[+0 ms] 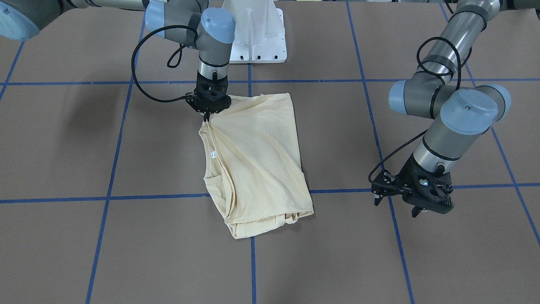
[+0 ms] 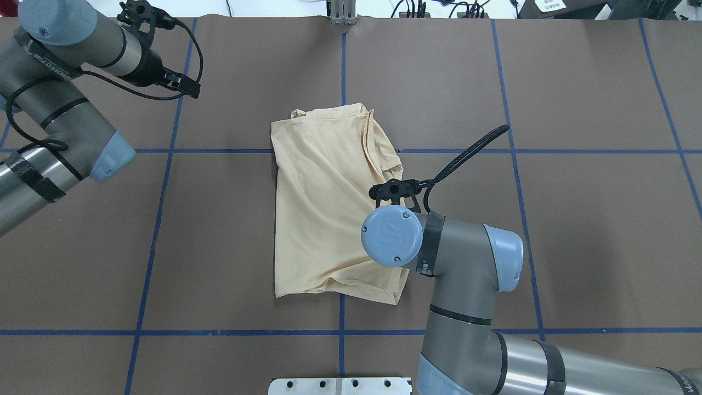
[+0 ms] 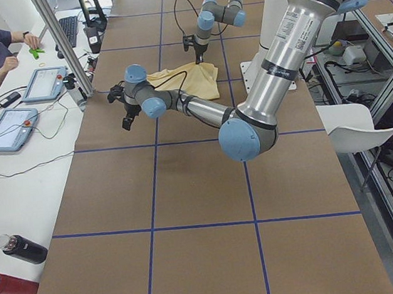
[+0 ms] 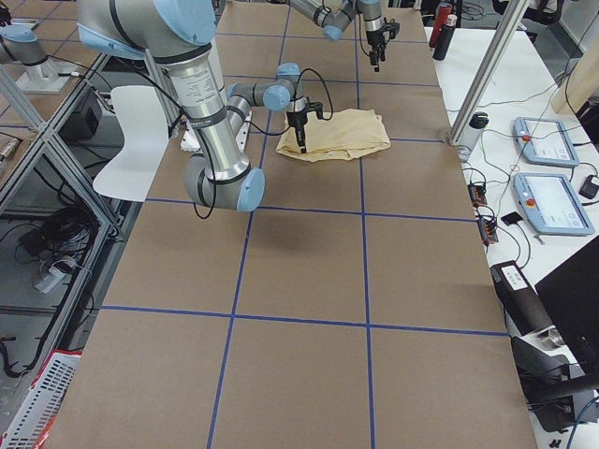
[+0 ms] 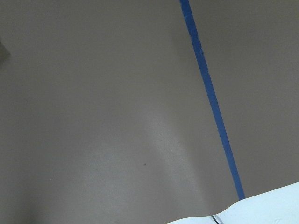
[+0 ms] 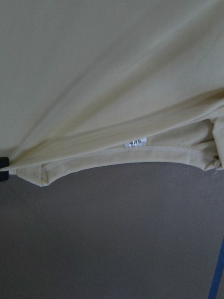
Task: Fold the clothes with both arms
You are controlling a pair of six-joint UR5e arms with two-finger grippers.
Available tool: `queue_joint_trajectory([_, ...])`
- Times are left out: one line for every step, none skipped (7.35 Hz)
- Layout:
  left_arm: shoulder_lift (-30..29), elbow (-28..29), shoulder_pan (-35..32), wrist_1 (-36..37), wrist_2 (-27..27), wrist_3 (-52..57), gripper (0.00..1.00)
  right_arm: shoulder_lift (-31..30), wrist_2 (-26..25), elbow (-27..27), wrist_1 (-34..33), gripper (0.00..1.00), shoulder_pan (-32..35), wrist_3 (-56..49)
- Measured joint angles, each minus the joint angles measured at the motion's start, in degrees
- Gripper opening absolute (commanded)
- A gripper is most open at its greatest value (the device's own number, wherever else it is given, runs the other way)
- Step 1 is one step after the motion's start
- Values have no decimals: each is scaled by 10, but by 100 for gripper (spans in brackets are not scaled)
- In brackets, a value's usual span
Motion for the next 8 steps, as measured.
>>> queue_joint_trajectory([0, 0, 0, 0, 0, 0, 100, -5, -3, 3, 2, 100, 2, -4])
queue_joint_trajectory([0, 0, 0, 0, 0, 0, 100, -4, -7, 8, 4, 100, 2, -4])
queue_joint_trajectory([0, 0, 0, 0, 0, 0, 100, -2, -8, 14, 16, 100, 3, -1])
queue_joint_trajectory([0, 0, 0, 0, 0, 0, 100, 0, -8, 15, 44, 100, 6, 2])
queue_joint_trajectory([1, -1, 0, 0, 0, 0, 100, 2, -8, 12, 71, 100, 17, 5])
queue_joint_trajectory([1, -2, 0, 0, 0, 0, 100, 15, -8, -5, 88, 100, 34, 5])
queue_joint_trajectory([1, -3, 0, 0, 0, 0, 100, 45, -8, -46, 105, 100, 52, 5])
queue_joint_trajectory([1, -5, 0, 1, -1, 0, 100, 79, -7, -103, 124, 100, 67, 1])
